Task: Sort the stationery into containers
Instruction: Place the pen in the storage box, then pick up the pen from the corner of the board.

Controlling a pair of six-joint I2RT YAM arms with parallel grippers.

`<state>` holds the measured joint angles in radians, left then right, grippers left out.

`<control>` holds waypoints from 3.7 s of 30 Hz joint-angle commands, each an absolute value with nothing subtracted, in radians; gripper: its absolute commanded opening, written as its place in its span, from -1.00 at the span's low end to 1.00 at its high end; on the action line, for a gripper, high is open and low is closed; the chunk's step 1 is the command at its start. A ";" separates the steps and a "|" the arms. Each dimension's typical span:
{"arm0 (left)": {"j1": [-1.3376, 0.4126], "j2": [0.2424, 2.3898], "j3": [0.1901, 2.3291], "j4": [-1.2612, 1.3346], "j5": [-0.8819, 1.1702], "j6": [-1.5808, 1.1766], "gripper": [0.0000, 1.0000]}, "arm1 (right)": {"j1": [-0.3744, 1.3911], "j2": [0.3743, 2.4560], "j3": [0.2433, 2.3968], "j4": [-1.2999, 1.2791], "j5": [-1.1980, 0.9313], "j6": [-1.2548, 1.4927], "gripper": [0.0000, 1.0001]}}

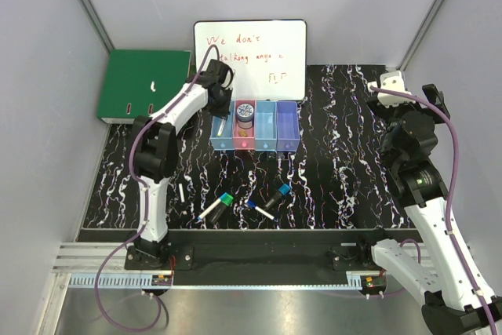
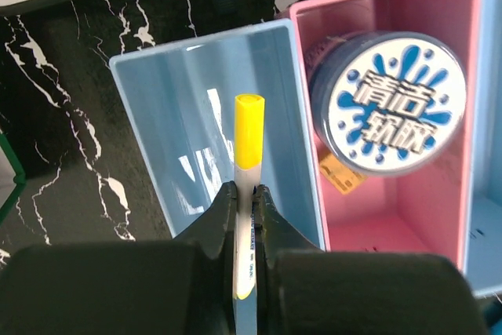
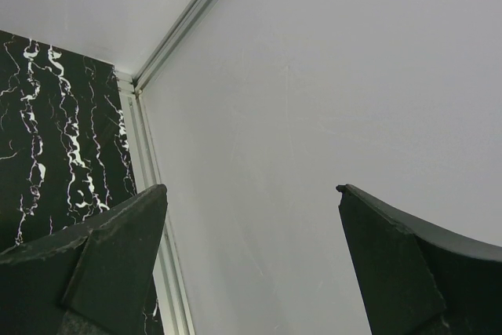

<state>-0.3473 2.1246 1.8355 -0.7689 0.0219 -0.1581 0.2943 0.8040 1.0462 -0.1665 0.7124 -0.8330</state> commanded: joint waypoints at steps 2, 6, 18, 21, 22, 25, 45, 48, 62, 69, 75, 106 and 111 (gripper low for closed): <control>-0.344 2.157 1.913 -0.739 -0.029 -0.166 -0.61 | 0.288 0.801 1.052 -0.146 0.696 -0.834 0.96; -0.342 2.146 1.916 -0.733 -0.015 -0.160 -0.32 | 0.288 0.802 1.052 -0.147 0.696 -0.833 0.97; -0.344 1.992 1.850 -0.723 0.087 -0.100 -0.28 | 0.287 0.799 1.072 -0.147 0.698 -0.838 0.96; -0.344 1.877 1.775 -0.718 0.145 -0.017 -0.28 | 0.285 0.796 1.072 -0.146 0.698 -0.839 0.96; -0.344 1.844 1.749 -0.718 0.144 -0.006 -0.27 | 0.284 0.793 1.072 -0.147 0.696 -0.839 0.96; -0.344 1.712 1.605 -0.726 0.150 0.115 -0.25 | 0.285 0.793 1.083 -0.147 0.693 -0.839 0.96; -0.477 1.108 0.718 -0.733 0.118 0.451 -0.03 | 0.285 0.793 1.141 -0.179 0.689 -0.831 0.95; -0.499 1.075 0.701 -0.753 0.149 0.469 0.03 | 0.285 0.795 1.144 -0.181 0.689 -0.833 0.95; -0.603 1.215 0.724 -0.802 0.199 0.503 0.25 | 0.284 0.790 1.137 -0.183 0.689 -0.836 0.94; -0.656 1.299 0.782 -0.811 0.209 0.480 0.27 | 0.281 0.790 1.134 -0.181 0.686 -0.827 0.95; -0.676 1.446 0.837 -0.781 0.157 0.437 0.25 | 0.281 0.801 1.175 -0.195 0.690 -0.813 0.95; -0.649 1.453 1.067 -0.811 0.096 0.359 -1.00 | 0.272 0.836 1.246 -0.225 0.681 -0.799 0.93; -0.589 1.422 1.251 -0.818 0.135 0.246 -1.00 | 0.272 0.834 1.232 -0.222 0.676 -0.802 0.93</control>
